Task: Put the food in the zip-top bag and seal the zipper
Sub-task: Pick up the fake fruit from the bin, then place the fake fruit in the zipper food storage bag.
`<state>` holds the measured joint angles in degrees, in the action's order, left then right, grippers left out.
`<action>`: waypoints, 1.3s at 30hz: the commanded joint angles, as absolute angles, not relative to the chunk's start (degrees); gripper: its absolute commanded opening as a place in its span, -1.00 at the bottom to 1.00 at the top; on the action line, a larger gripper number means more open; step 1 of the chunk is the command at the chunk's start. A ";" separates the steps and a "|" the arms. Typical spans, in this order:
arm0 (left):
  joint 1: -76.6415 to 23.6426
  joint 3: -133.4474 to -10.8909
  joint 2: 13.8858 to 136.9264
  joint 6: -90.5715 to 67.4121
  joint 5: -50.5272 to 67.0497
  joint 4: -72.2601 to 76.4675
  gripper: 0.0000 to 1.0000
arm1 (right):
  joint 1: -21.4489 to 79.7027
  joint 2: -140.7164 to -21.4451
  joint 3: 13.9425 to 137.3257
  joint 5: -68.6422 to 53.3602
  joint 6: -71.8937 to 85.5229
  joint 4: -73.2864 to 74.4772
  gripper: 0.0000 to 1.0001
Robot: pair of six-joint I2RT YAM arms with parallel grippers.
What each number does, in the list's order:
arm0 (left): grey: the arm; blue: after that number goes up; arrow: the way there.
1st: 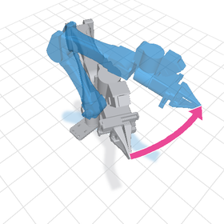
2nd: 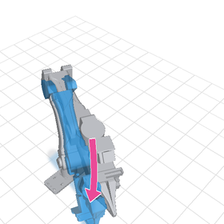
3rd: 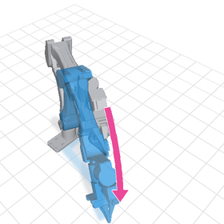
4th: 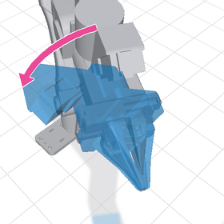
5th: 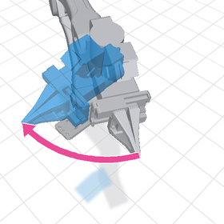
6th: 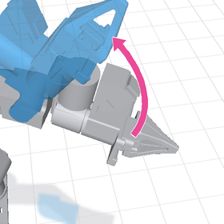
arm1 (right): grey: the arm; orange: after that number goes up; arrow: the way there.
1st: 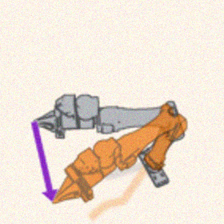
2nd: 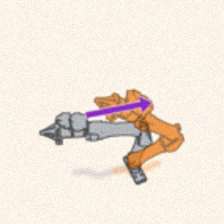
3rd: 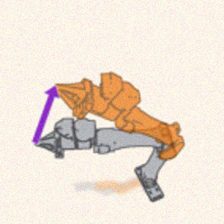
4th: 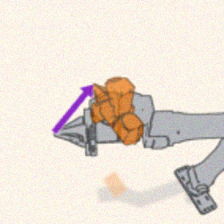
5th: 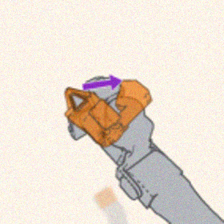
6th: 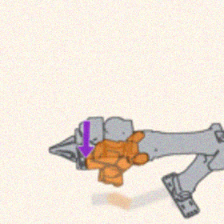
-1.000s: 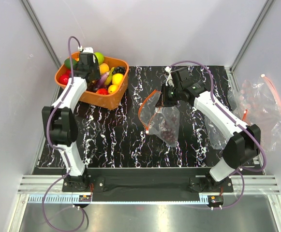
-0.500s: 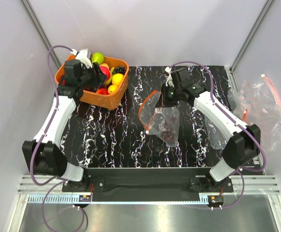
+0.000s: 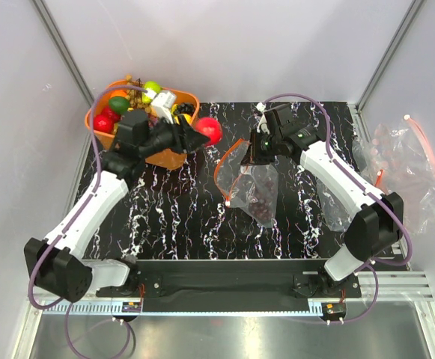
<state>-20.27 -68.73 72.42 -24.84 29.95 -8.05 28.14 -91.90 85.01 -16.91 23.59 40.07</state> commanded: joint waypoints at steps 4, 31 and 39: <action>-27.42 -61.53 68.82 -28.04 31.91 -1.50 -0.33 | 28.48 -90.97 86.13 -14.50 24.08 39.02 -1.00; -42.01 -69.70 82.10 -21.01 12.66 -14.32 0.48 | 28.39 -80.07 82.79 -7.74 22.41 45.79 -1.00; -43.24 -74.26 75.86 -18.03 7.92 -21.79 0.96 | 28.39 -77.78 81.92 -7.30 22.67 46.58 -1.00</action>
